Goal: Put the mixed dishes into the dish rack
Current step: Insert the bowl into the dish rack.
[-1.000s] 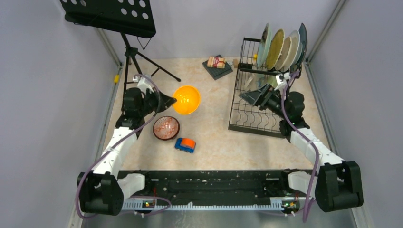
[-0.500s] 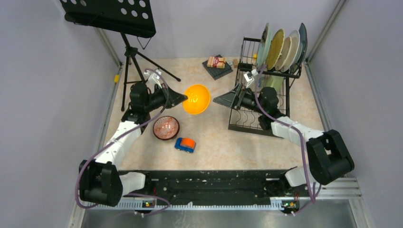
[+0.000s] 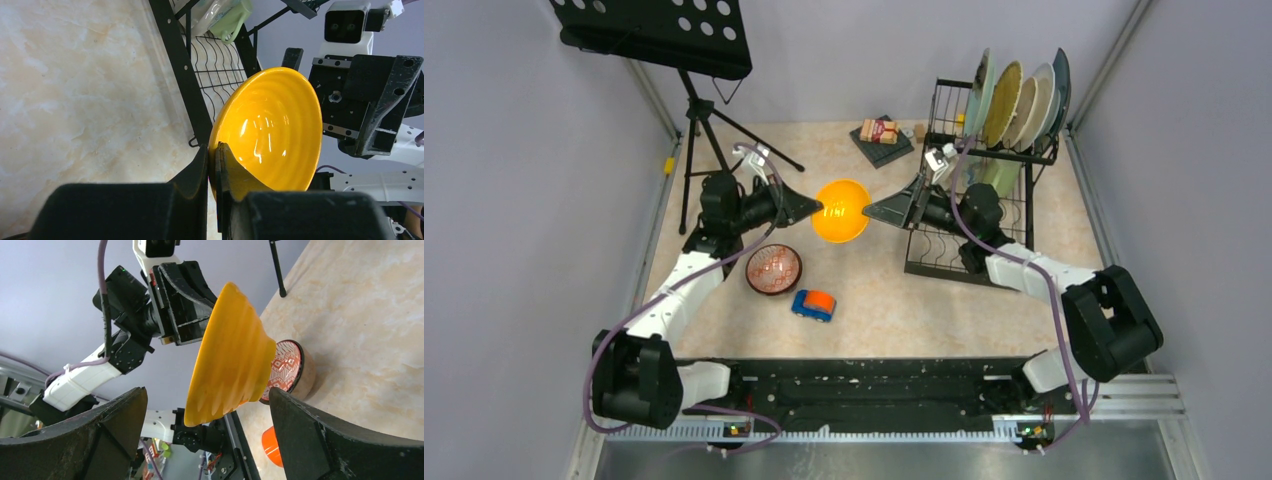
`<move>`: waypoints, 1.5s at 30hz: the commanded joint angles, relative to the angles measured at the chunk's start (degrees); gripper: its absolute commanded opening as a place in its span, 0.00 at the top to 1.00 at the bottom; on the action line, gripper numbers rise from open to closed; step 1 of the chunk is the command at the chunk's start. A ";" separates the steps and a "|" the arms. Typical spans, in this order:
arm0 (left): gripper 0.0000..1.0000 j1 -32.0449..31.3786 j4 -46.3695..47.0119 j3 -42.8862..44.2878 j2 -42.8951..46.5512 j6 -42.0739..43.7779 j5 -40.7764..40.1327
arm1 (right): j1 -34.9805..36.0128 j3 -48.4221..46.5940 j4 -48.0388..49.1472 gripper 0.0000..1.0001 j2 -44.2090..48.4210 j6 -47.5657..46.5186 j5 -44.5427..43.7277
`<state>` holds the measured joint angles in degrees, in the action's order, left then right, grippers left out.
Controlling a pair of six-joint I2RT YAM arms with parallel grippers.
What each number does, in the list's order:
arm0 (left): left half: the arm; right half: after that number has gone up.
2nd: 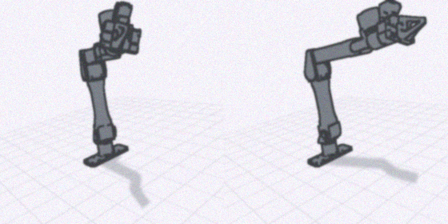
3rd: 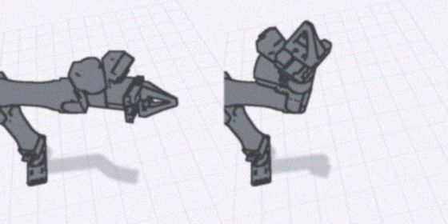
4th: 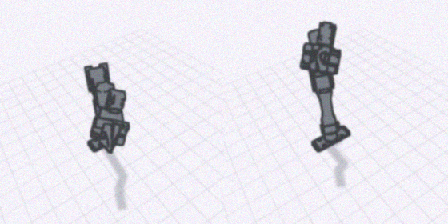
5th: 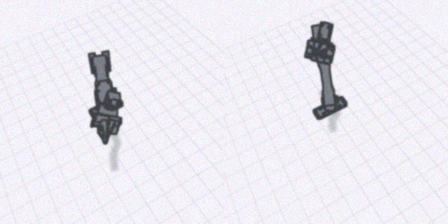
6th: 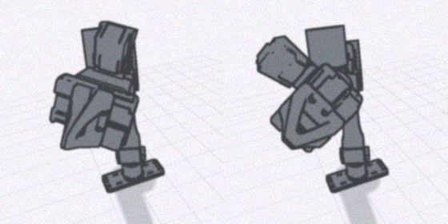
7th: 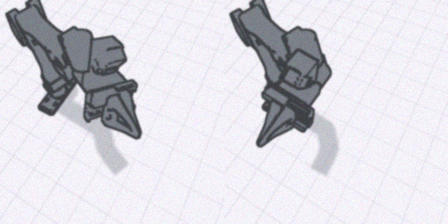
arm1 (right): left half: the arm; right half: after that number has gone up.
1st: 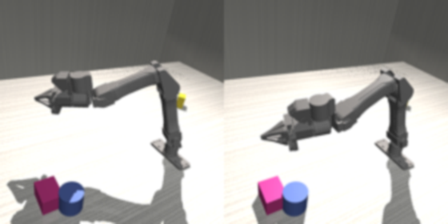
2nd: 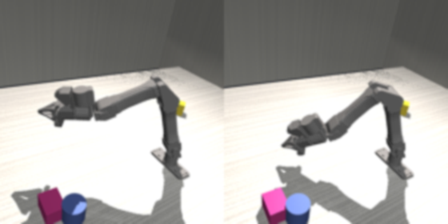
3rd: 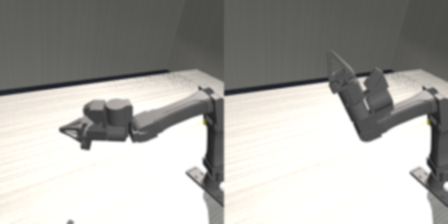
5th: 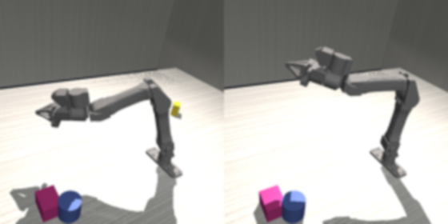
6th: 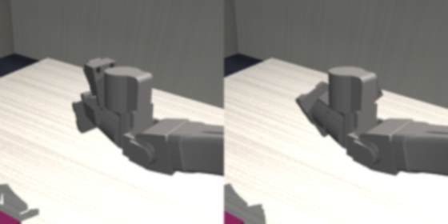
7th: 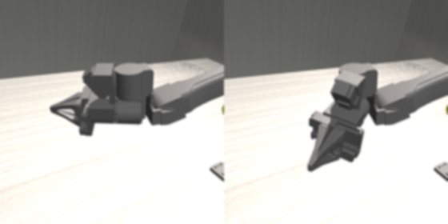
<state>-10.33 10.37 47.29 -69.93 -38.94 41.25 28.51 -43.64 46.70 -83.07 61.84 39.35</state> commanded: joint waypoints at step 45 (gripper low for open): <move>1.00 -1.01 6.77 4.21 -1.55 -0.13 3.24 | 2.52 -4.74 7.88 0.34 -4.23 4.12 3.36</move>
<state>-11.00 13.43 48.73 -71.55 -39.07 42.89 30.26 -45.95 51.86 -87.85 67.11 42.13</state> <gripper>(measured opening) 0.090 0.680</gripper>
